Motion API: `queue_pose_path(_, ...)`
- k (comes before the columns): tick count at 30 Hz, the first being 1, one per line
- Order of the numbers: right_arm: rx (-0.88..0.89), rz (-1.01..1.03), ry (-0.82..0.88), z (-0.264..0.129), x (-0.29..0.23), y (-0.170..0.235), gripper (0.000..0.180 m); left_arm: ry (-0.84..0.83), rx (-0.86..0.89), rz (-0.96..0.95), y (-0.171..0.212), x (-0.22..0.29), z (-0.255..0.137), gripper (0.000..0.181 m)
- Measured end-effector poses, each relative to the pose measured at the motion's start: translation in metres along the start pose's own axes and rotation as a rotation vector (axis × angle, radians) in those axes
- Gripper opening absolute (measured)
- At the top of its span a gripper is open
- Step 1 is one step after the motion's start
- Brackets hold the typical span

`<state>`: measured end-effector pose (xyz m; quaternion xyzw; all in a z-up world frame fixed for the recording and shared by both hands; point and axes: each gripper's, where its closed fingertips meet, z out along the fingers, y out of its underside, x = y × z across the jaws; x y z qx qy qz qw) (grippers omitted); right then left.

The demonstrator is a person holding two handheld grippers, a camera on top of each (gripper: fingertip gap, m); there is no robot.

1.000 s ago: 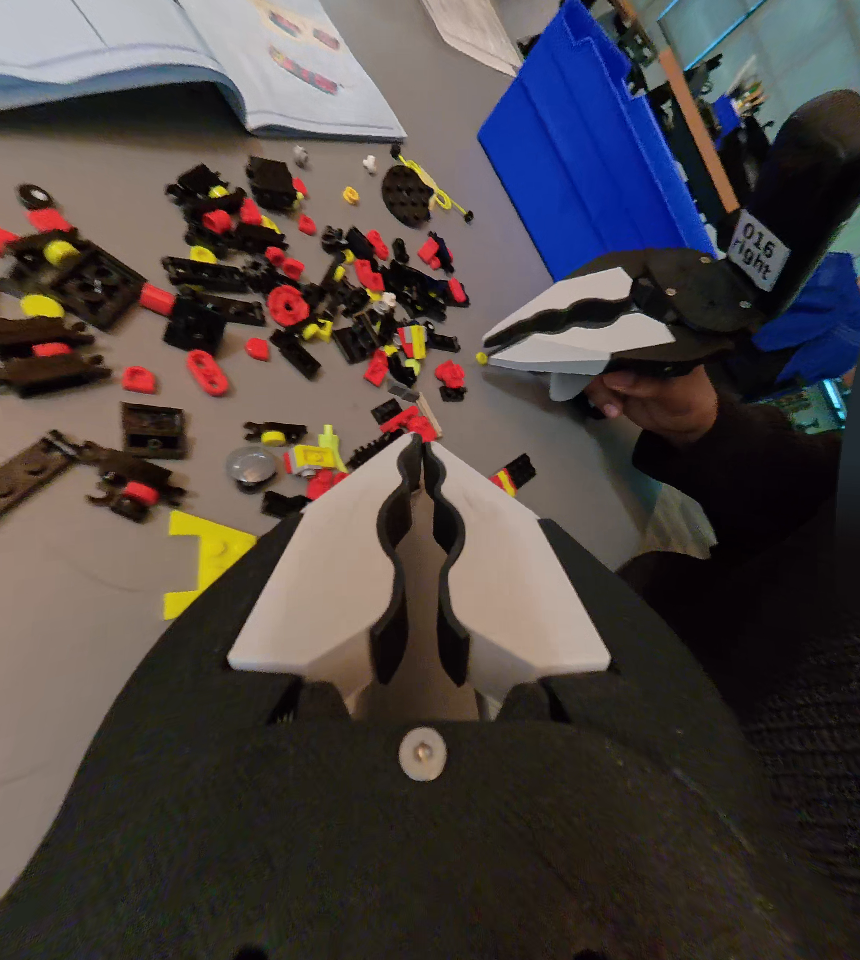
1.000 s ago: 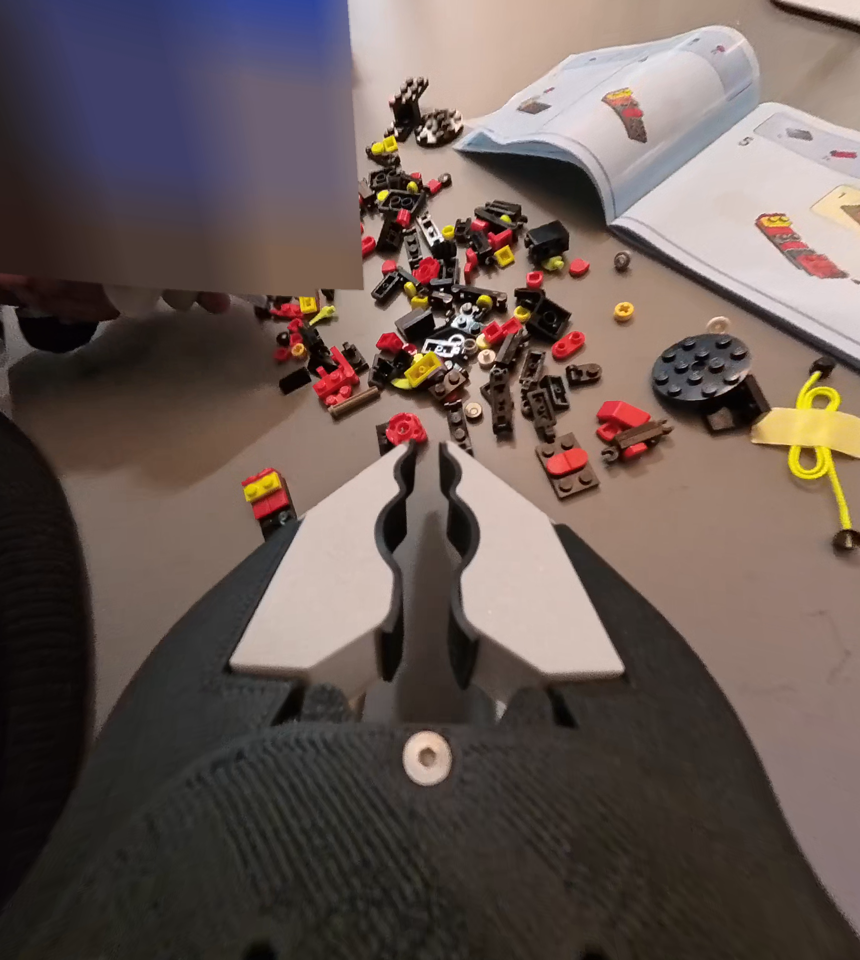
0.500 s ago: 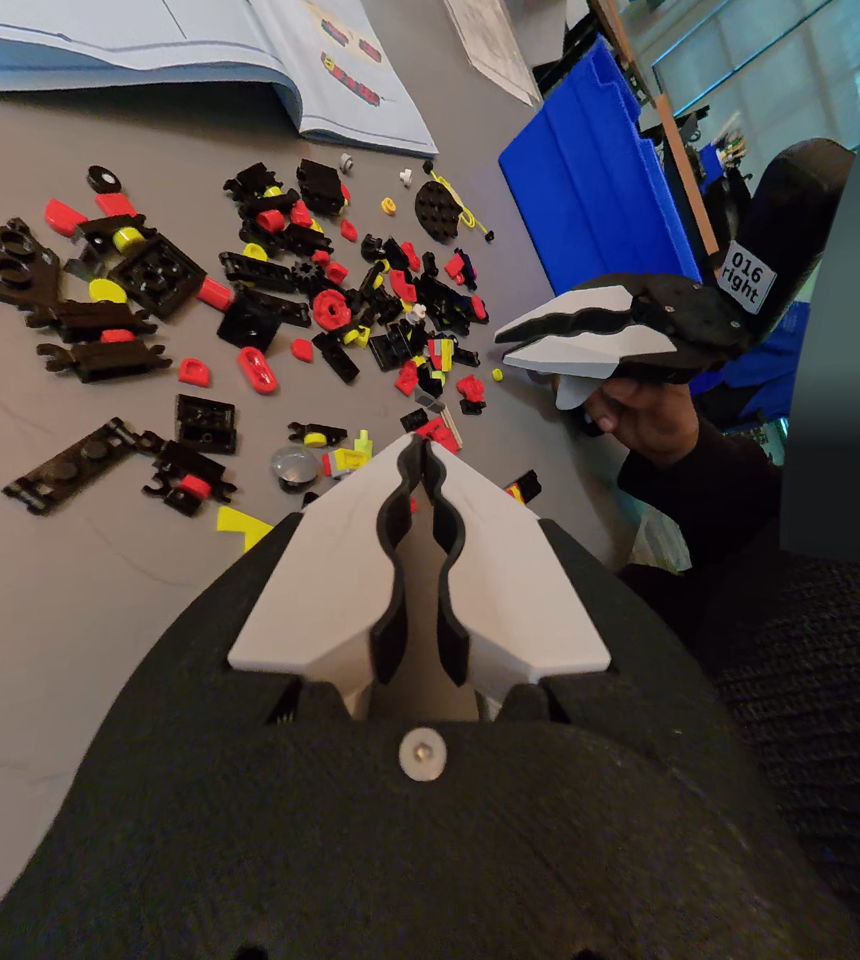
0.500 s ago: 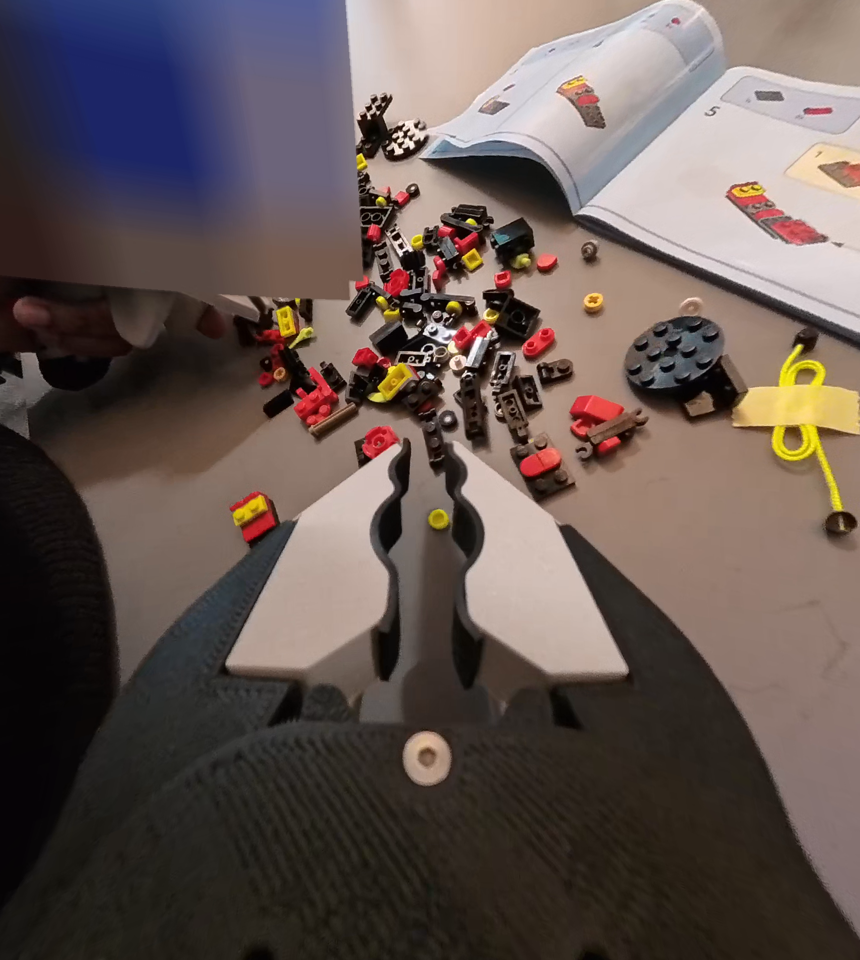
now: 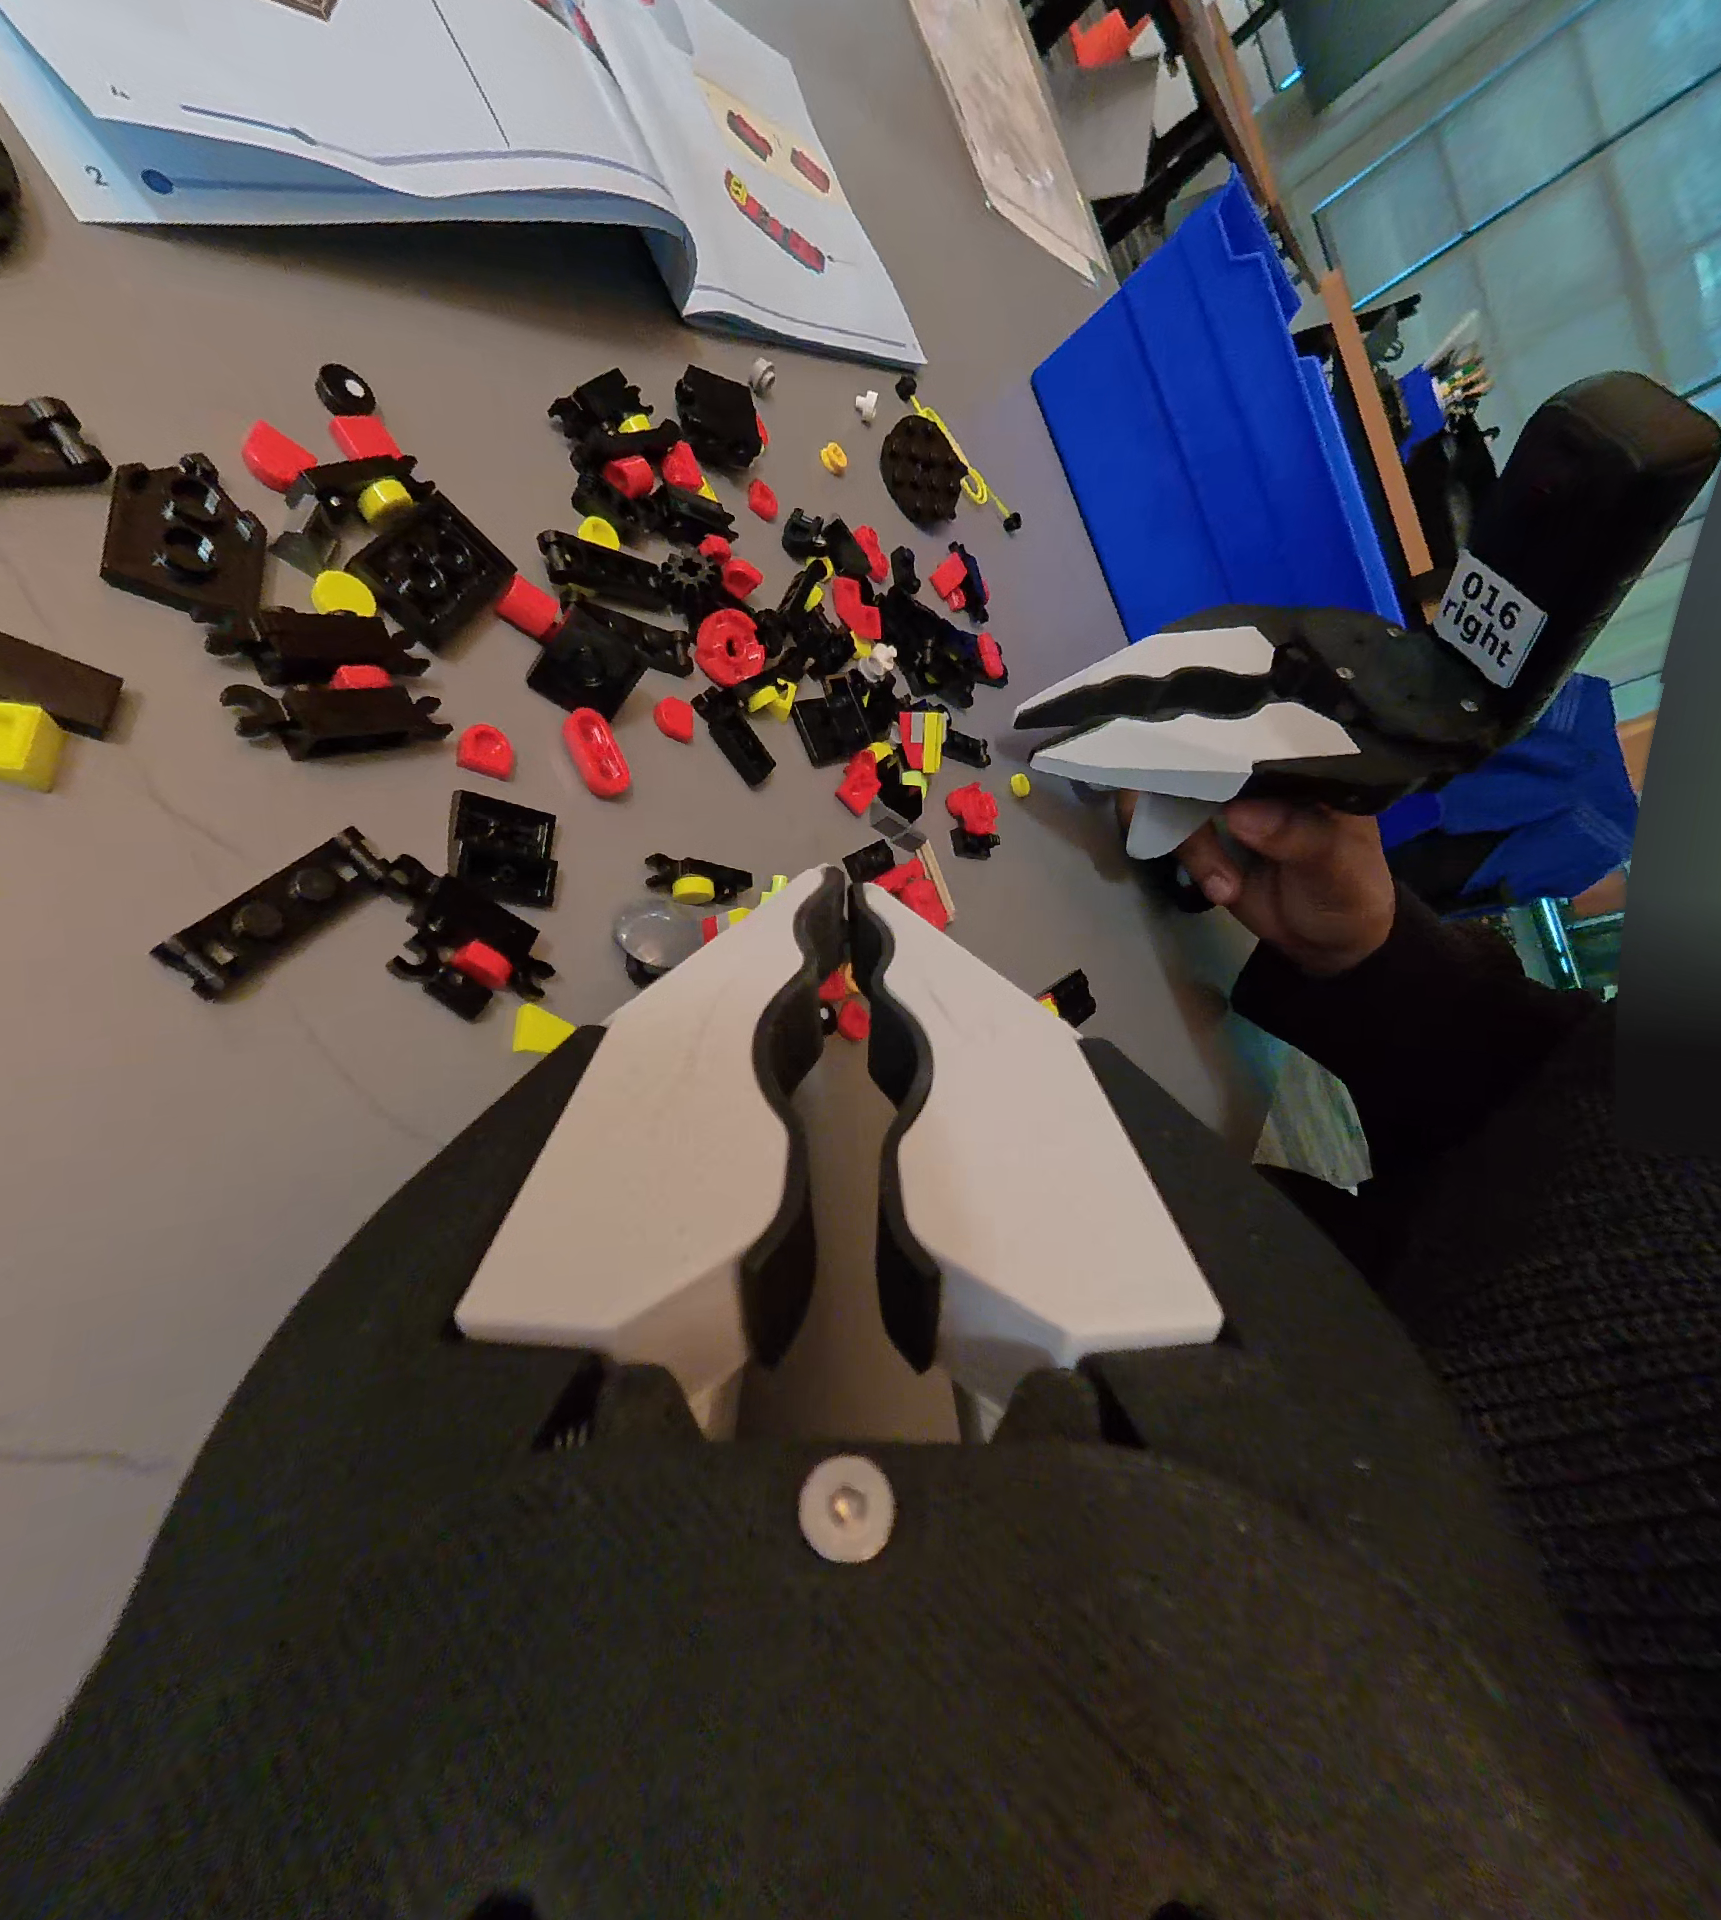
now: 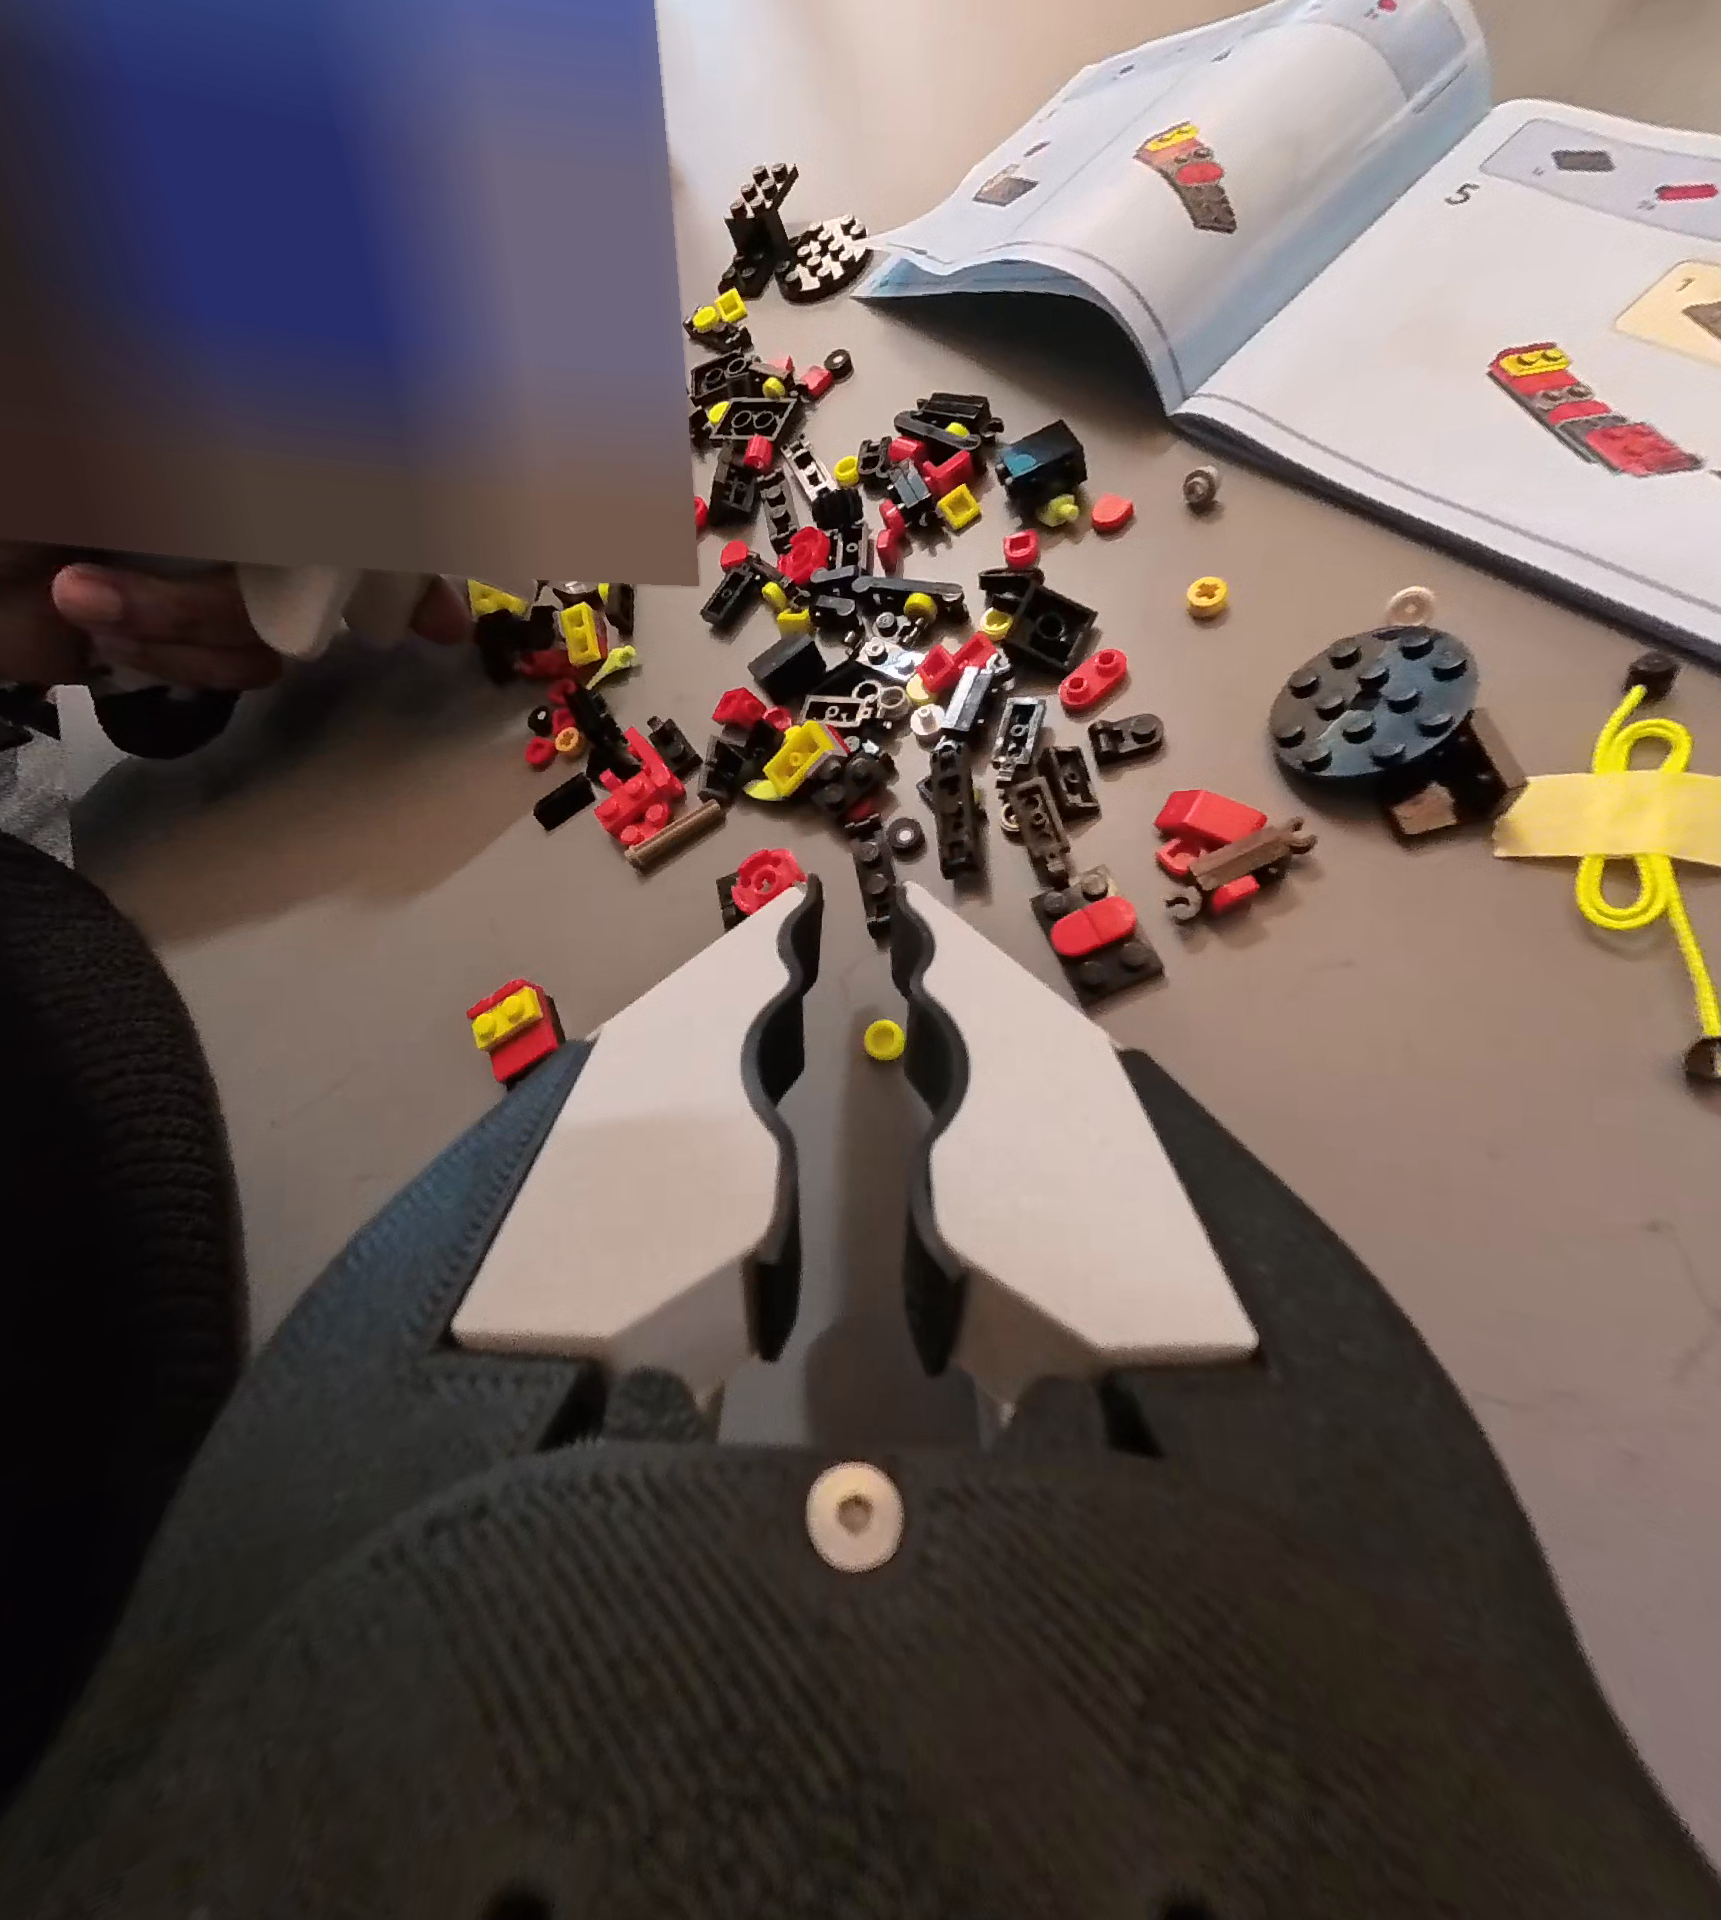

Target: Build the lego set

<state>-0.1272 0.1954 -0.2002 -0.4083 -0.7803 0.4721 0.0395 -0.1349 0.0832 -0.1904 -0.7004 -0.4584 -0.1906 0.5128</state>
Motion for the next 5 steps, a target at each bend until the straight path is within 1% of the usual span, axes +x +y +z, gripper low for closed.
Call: queue_pose_path(5, -0.007, 0.005, -0.004, 0.0007, 0.0001, 0.0008, 0.011, 0.012, -0.014, -0.021, 0.0027, -0.0001, 0.0012, 0.0)
